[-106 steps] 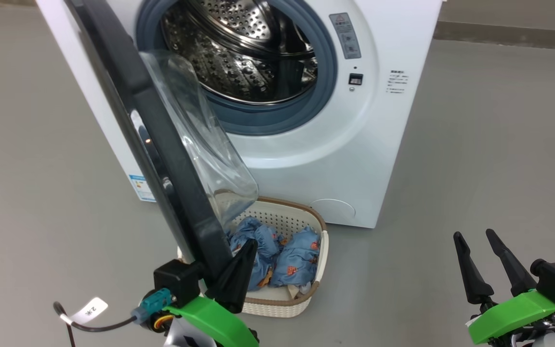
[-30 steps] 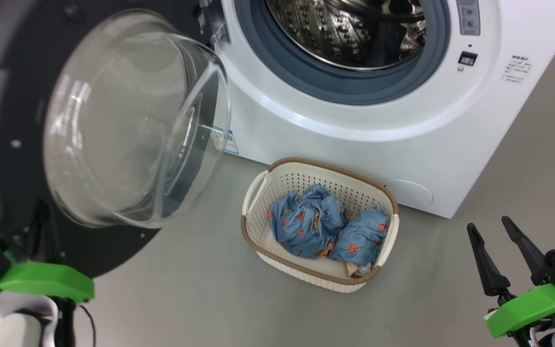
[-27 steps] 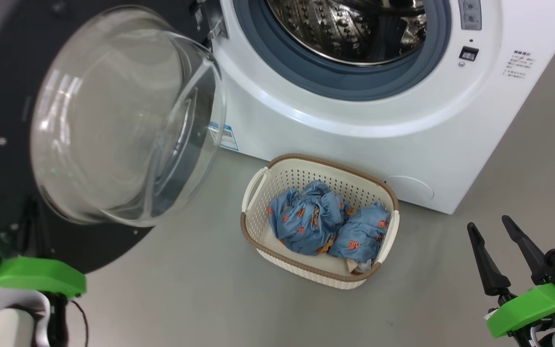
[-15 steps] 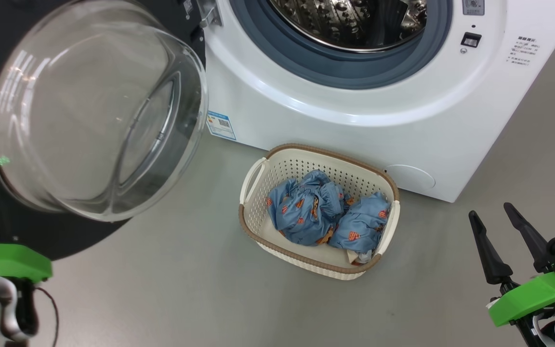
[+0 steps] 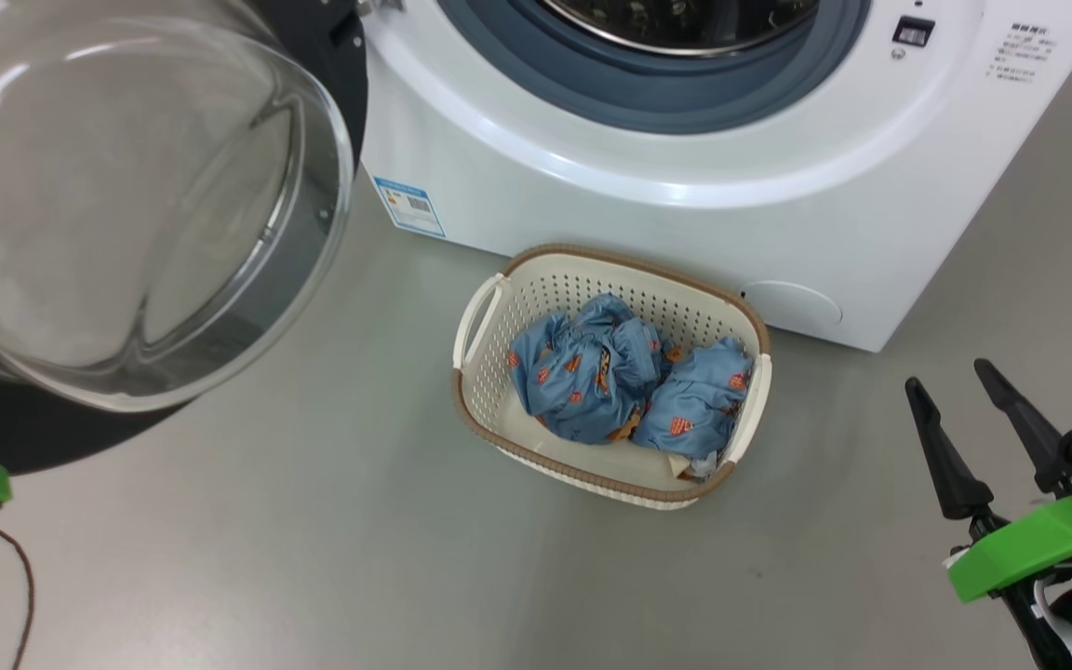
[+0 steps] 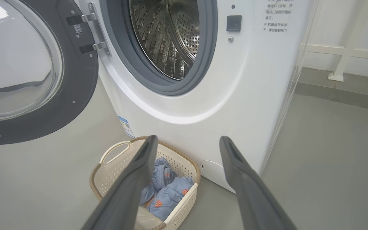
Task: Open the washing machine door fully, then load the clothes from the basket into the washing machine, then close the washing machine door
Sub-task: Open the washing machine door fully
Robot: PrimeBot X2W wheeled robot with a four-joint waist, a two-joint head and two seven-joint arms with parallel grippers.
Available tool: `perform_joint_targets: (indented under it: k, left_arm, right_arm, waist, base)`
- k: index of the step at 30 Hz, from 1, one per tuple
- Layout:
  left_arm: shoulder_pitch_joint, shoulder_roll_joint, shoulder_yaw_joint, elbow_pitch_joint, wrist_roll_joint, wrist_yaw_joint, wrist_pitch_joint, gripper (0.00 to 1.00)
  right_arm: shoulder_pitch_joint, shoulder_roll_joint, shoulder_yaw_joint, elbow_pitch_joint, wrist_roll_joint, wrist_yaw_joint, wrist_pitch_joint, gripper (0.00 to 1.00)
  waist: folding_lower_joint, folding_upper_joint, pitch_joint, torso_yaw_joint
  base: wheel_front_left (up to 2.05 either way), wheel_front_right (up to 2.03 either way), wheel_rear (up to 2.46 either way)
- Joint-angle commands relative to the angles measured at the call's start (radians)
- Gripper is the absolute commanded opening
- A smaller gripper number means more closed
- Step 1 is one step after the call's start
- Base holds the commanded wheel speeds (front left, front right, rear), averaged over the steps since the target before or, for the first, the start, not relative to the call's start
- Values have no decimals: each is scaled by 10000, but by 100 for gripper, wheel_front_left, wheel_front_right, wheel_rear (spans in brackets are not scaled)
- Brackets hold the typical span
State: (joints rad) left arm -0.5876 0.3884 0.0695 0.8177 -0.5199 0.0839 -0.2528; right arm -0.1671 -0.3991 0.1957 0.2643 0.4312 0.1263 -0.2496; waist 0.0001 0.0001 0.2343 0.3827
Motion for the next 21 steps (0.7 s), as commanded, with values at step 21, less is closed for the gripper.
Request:
perform_joint_targets:
  k: [21]
  left_arm:
    - [-1351, 1026, 1802, 1113, 927, -721, -89, 0]
  right_arm:
    - [-733, -526, 463, -180, 43, 44, -122, 100]
  waist:
    - [0, -1, 591, -189]
  base:
    - [0, 0, 0]
